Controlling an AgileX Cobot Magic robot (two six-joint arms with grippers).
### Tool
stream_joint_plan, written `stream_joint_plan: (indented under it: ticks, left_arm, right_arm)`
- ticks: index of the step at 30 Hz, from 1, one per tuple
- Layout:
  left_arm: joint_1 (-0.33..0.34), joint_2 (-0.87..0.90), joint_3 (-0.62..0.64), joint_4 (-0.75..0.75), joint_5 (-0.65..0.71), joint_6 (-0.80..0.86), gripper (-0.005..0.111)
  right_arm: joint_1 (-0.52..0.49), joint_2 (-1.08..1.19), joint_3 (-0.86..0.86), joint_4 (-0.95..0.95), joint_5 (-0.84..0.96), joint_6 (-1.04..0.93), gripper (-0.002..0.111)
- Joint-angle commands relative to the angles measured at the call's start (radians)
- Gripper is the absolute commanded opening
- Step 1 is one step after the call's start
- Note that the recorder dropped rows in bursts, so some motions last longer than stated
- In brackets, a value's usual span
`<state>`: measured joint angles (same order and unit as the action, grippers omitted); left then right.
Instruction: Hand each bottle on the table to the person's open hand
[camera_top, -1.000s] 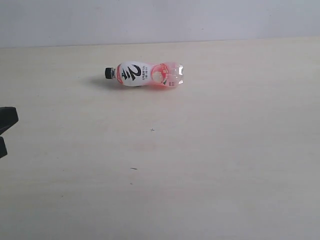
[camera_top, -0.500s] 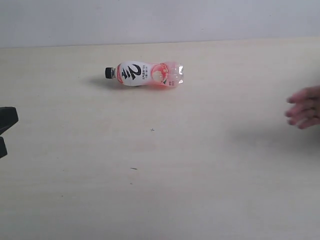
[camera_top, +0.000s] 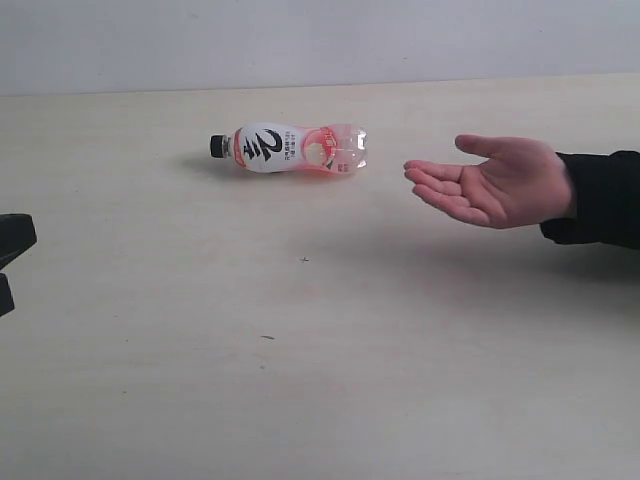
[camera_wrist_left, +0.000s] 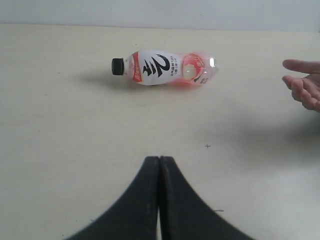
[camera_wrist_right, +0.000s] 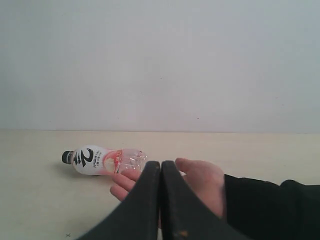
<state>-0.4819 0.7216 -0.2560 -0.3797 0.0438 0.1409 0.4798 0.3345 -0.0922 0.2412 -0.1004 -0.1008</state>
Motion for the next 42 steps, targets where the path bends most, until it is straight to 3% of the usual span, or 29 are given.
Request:
stream_joint_plan:
  ticks: [1,23,32,35,39,42]
  left_arm:
    - [-0.006,0.001,0.001,0.005,-0.017,0.002,0.000]
    - [-0.006,0.001,0.001,-0.002,-0.019,-0.016,0.000]
    - [-0.006,0.001,-0.003,0.006,-0.451,-0.014,0.000]
    - [-0.006,0.014,-0.059,0.048,-0.502,0.006,0.000]
    - [-0.006,0.108,-0.262,0.089,-0.369,0.170,0.000]
    - [-0.006,0.256,-0.476,0.089,-0.119,0.307,0.000]
  right_arm:
    - [-0.002,-0.005,0.005,-0.007,-0.004,-0.003,0.000]
    - [-0.002,-0.005,0.005,-0.007,-0.004,-0.001,0.000]
    - [-0.002,-0.005,0.005,-0.007,0.000,-0.001,0.000]
    - [-0.002,-0.005,0.005,-0.007,0.000,-0.001,0.000]
    - [-0.002,-0.005,0.005,-0.007,0.000,-0.001,0.000]
    - [-0.002,-0.005,0.005,-0.007,0.000,-0.001,0.000]
